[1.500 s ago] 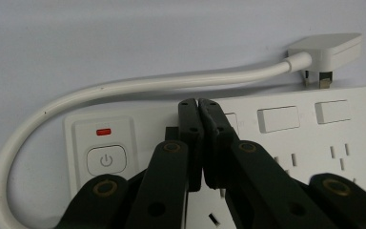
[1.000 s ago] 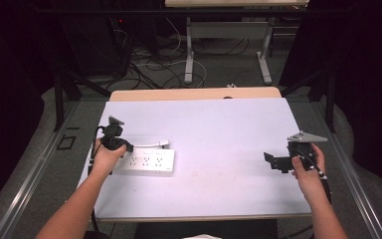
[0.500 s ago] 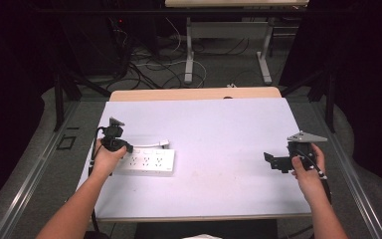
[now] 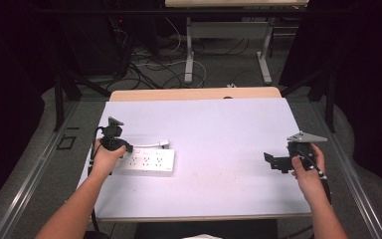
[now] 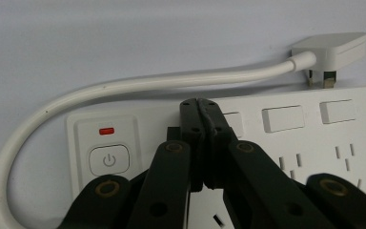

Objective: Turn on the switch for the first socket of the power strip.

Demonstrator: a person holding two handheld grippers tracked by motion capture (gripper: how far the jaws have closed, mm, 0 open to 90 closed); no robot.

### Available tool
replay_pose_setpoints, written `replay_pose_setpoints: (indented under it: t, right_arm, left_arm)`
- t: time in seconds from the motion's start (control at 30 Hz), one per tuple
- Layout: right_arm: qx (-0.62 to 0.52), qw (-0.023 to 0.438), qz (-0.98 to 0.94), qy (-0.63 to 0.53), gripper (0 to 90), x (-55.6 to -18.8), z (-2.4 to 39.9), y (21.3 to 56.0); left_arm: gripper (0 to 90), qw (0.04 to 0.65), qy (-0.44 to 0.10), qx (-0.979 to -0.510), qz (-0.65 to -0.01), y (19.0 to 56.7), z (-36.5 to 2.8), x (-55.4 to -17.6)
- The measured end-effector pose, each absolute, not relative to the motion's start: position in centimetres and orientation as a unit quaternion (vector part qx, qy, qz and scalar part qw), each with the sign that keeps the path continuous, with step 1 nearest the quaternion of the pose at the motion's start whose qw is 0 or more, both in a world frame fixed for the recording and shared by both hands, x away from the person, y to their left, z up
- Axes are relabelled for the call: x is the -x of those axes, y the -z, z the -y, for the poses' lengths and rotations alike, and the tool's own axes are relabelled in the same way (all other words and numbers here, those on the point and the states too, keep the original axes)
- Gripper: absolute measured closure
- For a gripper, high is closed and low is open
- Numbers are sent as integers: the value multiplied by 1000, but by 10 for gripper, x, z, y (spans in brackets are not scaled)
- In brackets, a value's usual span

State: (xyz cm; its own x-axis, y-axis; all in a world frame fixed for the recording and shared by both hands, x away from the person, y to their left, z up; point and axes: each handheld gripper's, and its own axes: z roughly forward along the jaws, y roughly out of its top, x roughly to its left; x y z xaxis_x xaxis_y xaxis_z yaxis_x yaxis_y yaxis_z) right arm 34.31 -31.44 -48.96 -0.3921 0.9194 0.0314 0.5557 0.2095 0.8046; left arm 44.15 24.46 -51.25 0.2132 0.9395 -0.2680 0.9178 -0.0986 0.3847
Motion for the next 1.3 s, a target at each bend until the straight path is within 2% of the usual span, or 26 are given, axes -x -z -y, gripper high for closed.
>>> replay_pose_setpoints:
  t: [0.63,1.03,1.23,1.3]
  right_arm:
    - [-498,237,-740,-385,0,-344,314,490]
    - [-499,236,-741,-383,0,-344,314,490]
    - [-499,237,-741,-382,0,-344,313,492]
    - [-498,238,-741,-383,0,-344,313,492]
  left_arm:
    - [766,277,-59,-739,-611,504,-247,-437]
    - [588,295,-61,-741,-600,502,-247,-437]
    - [477,301,-87,-738,-598,503,-245,-437]
    - [466,310,-94,-738,-592,504,-245,-438]
